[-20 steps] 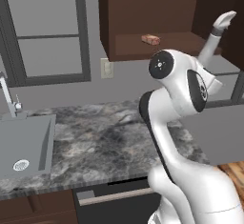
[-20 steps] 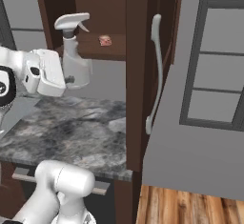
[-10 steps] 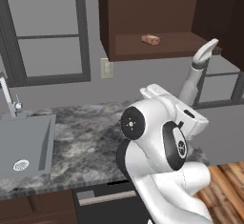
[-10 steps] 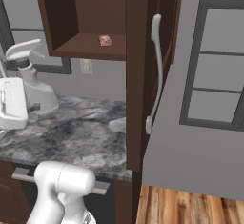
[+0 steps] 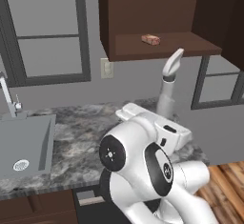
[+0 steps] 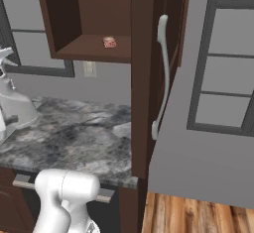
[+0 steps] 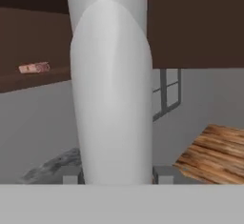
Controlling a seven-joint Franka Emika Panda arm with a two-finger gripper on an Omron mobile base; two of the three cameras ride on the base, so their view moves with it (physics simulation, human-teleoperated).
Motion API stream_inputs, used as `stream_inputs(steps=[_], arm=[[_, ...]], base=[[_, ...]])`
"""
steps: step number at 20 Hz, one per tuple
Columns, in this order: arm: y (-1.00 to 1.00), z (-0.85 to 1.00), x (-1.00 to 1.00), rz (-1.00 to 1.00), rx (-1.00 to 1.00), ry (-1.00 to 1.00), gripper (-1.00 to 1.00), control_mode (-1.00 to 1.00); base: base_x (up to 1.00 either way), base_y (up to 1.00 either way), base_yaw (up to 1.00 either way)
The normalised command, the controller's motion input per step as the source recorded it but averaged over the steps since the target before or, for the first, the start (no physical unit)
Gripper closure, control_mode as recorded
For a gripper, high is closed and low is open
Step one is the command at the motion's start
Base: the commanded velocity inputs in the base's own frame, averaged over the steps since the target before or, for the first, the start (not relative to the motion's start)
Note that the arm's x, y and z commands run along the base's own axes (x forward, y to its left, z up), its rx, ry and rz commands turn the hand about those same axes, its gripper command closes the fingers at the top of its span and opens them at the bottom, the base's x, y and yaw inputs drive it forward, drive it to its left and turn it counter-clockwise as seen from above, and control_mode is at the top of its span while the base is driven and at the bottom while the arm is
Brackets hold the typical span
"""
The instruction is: Locate and retrieve the bar soap and spray from the cabinet. Place them next to the sink.
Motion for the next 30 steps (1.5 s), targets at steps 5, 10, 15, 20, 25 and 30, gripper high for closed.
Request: stream_inputs(steps=[5,10,15,20,25,30], arm=[[0.59,-0.38,0.0,0.32,-0.05,0.12,1.0,-1.0],[0.54,-0.46,0.07,0.33,-0.03,0.08,1.0,-1.0],[0.24,-0.57,0.41,0.32,-0.02,0.0,1.0,-1.0],[0.01,-0.6,0.73,0.32,-0.02,0.0,1.0,-1.0],[0.03,-0.63,0.64,0.31,-0.03,-0.02,1.0,-1.0],[0.0,-0.41,0.56,0.36,0.0,-0.03,1.0,-1.0]], base=[[0.0,0.0,0.0],[0.0,0.0,0.0],[0.0,0.0,0.0],[0.0,0.0,0.0],[0.0,0.0,0.0],[0.0,0.0,0.0]])
